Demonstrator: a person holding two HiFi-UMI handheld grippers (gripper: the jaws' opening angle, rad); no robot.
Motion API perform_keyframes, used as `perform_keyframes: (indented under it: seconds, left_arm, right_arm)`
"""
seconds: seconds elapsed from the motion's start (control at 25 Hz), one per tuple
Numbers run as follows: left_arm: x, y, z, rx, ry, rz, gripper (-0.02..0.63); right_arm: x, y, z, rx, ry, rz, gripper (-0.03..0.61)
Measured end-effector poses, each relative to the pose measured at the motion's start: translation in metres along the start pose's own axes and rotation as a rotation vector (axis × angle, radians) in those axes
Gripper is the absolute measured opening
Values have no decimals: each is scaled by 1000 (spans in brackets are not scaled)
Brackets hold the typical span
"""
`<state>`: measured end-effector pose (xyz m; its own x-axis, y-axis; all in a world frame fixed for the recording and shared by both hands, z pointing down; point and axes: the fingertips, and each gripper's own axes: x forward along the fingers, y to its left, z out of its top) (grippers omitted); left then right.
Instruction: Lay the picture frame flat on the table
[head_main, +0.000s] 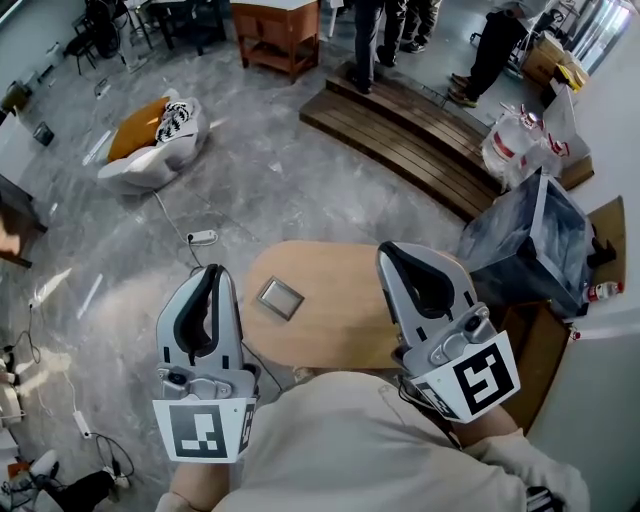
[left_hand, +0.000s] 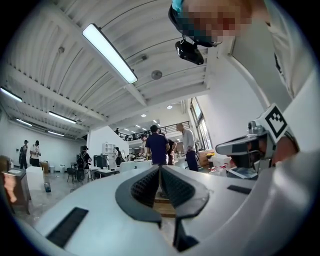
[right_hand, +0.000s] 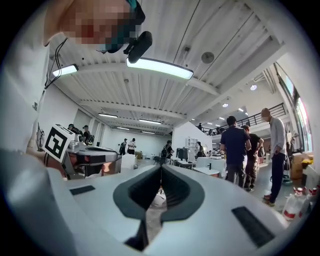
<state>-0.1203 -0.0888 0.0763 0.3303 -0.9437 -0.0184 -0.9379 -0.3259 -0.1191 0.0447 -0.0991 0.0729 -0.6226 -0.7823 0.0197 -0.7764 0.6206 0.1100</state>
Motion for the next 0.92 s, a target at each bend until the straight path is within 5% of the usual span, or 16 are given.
perform_keyframes:
  seconds: [0.92]
  left_arm:
    - [1,-18,1,-3,32,-1,17]
  right_arm:
    - [-11,-9,-5,32,0,26,-3]
